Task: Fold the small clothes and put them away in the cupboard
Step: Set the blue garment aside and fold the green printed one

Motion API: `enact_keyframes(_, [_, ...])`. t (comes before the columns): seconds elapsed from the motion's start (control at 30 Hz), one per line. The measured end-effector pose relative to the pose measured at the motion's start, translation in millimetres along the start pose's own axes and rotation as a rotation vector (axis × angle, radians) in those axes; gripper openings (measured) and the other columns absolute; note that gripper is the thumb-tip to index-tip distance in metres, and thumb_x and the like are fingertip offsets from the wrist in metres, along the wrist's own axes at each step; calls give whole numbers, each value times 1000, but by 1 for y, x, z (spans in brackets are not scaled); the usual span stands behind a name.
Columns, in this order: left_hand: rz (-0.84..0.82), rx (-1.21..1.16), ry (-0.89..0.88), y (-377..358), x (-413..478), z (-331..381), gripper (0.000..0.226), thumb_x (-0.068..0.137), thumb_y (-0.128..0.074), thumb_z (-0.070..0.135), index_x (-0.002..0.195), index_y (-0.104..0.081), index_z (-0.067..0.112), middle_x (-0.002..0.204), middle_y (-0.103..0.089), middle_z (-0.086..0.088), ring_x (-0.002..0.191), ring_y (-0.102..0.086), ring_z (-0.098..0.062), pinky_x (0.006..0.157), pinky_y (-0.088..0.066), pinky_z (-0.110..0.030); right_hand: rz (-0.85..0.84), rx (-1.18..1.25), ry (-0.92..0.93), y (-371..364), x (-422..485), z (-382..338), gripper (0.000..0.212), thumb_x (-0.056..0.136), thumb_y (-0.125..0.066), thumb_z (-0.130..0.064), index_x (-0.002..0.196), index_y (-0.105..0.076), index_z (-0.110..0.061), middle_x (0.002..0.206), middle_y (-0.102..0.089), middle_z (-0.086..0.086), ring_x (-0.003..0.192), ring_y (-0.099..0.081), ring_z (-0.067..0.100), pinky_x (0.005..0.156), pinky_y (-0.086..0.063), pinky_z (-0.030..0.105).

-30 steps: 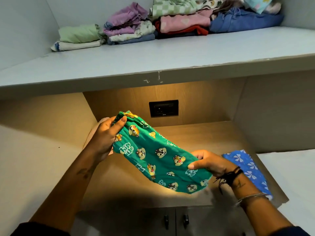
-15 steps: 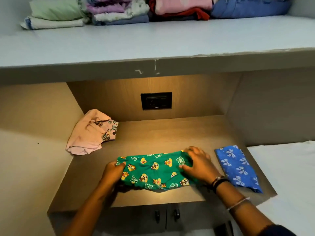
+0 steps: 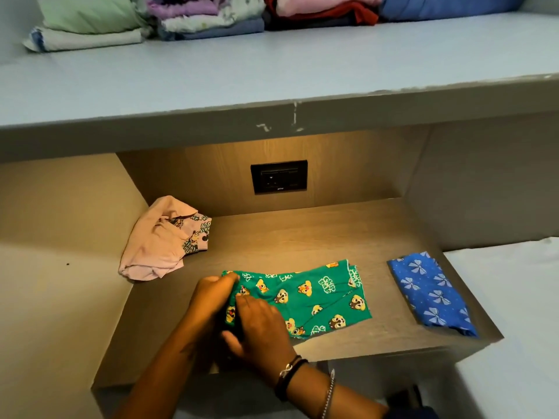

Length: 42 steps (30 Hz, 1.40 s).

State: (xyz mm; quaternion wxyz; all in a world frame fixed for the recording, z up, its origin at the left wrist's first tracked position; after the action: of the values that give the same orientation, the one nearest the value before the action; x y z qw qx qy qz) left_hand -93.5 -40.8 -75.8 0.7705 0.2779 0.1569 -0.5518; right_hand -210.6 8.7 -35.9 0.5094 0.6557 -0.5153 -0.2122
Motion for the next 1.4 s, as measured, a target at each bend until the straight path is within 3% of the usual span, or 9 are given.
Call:
enact_keyframes(0.37, [-75, 397, -327, -104, -28, 76, 34, 76, -59, 44, 61, -60, 13, 65, -67, -11, 60, -61, -26, 63, -54, -44, 297, 405, -455, 69, -28, 107, 19, 84, -48, -31, 84, -62, -18, 71, -65, 2, 64, -58, 21, 55, -40, 35])
enact_keyframes(0.47, [-271, 437, -283, -167, -44, 67, 42, 86, -54, 57, 74, -64, 17, 70, -68, -6, 54, -57, -20, 54, -50, -30, 297, 561, -724, 62, -57, 164, 18, 88, -53, -23, 73, -55, -13, 64, -60, 0, 62, -56, 21, 57, -45, 41])
enact_keyframes(0.57, [-466, 314, -238, -202, -55, 58, 50, 98, -42, 52, 99, -65, 8, 79, -66, -8, 51, -50, -13, 35, -35, -12, 301, 519, -903, 60, -87, 206, 10, 88, -57, -24, 91, -61, -16, 85, -67, 5, 77, -62, 26, 65, -53, 42])
enact_keyframes(0.63, [-487, 223, -306, -201, -53, 57, 43, 103, -38, 41, 105, -64, 7, 84, -66, -9, 52, -51, -12, 39, -39, -13, 274, 426, -960, 62, -101, 222, 42, 89, -58, -32, 127, -51, -18, 117, -60, 4, 101, -61, 25, 75, -50, 34])
enact_keyframes(0.9, [53, 332, -374, -100, 0, 27, 26, 92, -61, 41, 96, -55, 16, 98, -64, -2, 87, -63, -22, 69, -52, -36, 129, 17, -601, 65, -83, 184, 50, 90, -48, -46, 133, -50, -22, 142, -44, 3, 129, -41, 21, 105, -39, 38])
enact_keyframes(1.0, [-11, 381, -128, -103, 14, -2, 36, 84, -71, 41, 95, -56, 10, 93, -65, -7, 83, -67, -25, 72, -55, -38, 63, -91, -411, 51, -65, 147, 64, 88, -42, -59, 141, -44, -24, 157, -30, 6, 145, -27, 25, 117, -23, 49])
enact_keyframes(1.1, [-70, 295, -67, -113, 19, -7, 33, 81, -77, 30, 62, -57, 11, 53, -57, -3, 42, -51, -15, 42, -37, -24, -38, -176, -190, 21, -51, 105, 84, 81, -41, -70, 148, -36, -18, 159, -28, 10, 147, -25, 28, 118, -16, 54])
enact_keyframes(1.2, [-107, 311, -29, -117, 20, -6, 26, 82, -74, 23, 64, -59, 11, 37, -50, 2, 29, -41, -9, 33, -27, -14, -250, -196, -269, -16, -51, 101, 97, 80, -36, -73, 153, -20, -12, 161, -16, 16, 150, -12, 32, 119, -1, 53])
enact_keyframes(1.4, [-174, 256, -77, -126, 14, 2, 13, 85, -61, 18, 74, -58, 12, 77, -67, -12, 67, -67, -28, 55, -52, -30, -82, -10, -341, -2, -48, 101, 47, 92, -40, -26, 136, -49, -12, 145, -49, 12, 137, -42, 27, 115, -29, 38])
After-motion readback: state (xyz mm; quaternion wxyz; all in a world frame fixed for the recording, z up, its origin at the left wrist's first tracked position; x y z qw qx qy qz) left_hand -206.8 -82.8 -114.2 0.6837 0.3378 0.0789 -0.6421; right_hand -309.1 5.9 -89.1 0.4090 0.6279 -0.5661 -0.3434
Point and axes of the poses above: each hand's wrist, its own x-axis towards the middle knuckle, its own y-axis out of the back of the hand, z = x × y, the point moved 10 cm from there along x, towards the middle knuckle
